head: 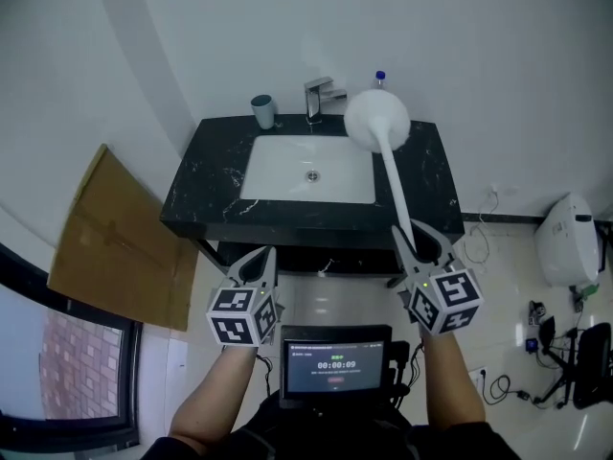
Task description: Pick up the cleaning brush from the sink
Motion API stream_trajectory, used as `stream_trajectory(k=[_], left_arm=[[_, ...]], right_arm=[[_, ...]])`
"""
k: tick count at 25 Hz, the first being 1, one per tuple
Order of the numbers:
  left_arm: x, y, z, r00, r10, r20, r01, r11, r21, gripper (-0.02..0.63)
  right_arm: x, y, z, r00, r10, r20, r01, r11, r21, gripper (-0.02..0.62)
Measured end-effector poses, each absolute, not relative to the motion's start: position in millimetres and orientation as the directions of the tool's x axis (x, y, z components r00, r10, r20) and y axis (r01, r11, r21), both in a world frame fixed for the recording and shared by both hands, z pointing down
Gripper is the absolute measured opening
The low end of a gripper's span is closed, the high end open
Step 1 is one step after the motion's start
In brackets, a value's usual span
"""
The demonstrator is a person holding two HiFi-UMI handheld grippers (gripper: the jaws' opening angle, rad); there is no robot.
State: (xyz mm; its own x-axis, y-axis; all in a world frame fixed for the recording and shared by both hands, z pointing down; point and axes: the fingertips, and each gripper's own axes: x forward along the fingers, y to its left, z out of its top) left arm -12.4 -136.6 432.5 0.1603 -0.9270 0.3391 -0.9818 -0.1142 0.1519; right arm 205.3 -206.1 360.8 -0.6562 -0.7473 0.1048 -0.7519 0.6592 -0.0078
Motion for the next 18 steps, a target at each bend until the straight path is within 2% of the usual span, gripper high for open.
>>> stream_trajectory(k=[18], left_arm=[[-31.6,-123.2,425.0,0.173,-0.932,0.319,-0.978,-0.123,0.17,0.0]], right_arm=[[197.9,-188.2,353.6,-0.62,-0.782,0.057,-0.784,0.621,-0.017,0.072]])
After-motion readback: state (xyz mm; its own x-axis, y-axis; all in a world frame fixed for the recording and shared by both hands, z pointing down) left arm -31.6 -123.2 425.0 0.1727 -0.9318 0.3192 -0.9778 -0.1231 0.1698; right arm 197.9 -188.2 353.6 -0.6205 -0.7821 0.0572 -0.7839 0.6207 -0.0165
